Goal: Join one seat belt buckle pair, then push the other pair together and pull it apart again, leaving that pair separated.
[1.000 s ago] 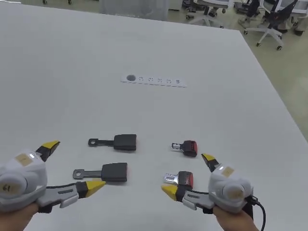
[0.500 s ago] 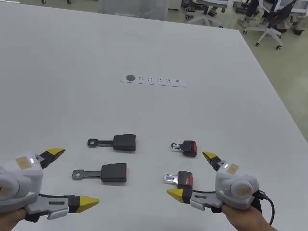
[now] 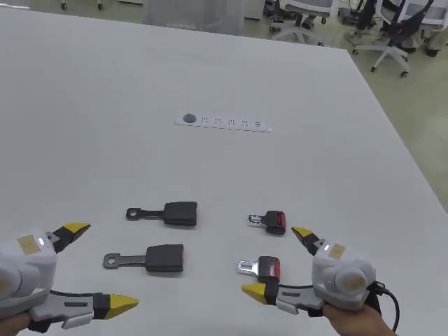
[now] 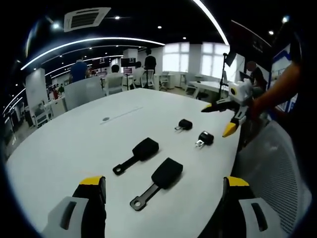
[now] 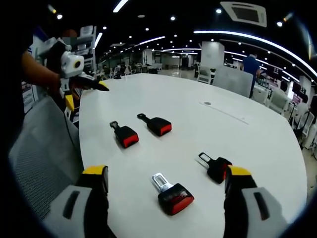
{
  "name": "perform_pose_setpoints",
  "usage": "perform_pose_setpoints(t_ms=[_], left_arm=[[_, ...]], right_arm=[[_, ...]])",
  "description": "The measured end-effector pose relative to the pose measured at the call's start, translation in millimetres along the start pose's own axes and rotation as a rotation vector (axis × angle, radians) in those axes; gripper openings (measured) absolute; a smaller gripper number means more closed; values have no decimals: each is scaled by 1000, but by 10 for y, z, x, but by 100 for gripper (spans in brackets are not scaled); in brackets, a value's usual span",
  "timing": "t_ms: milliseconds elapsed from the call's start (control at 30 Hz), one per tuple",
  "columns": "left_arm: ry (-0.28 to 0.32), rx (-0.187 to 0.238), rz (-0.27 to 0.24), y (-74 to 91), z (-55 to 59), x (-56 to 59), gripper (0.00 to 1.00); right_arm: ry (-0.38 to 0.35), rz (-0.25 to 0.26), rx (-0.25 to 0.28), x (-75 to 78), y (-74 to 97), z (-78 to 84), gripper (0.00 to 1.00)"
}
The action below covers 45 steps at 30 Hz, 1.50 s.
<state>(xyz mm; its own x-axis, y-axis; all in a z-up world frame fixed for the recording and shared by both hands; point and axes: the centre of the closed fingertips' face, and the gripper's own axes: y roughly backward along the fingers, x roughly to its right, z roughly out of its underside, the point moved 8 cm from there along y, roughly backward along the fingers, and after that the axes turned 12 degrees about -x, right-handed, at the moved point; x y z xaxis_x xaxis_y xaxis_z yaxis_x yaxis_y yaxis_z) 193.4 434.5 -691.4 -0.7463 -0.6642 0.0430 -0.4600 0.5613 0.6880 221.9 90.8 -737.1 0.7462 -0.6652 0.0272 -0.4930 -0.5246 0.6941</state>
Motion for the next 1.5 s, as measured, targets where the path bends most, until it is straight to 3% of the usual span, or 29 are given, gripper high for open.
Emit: perform_pose_setpoints(t_ms=[433, 1500], left_arm=[[14, -2, 2, -44, 17, 1, 100], [13, -30, 23, -243, -17, -35, 98]], right_arm=[[-1, -23, -12, -30, -19, 35, 99], [-12, -37, -32, 66, -63, 105, 96]])
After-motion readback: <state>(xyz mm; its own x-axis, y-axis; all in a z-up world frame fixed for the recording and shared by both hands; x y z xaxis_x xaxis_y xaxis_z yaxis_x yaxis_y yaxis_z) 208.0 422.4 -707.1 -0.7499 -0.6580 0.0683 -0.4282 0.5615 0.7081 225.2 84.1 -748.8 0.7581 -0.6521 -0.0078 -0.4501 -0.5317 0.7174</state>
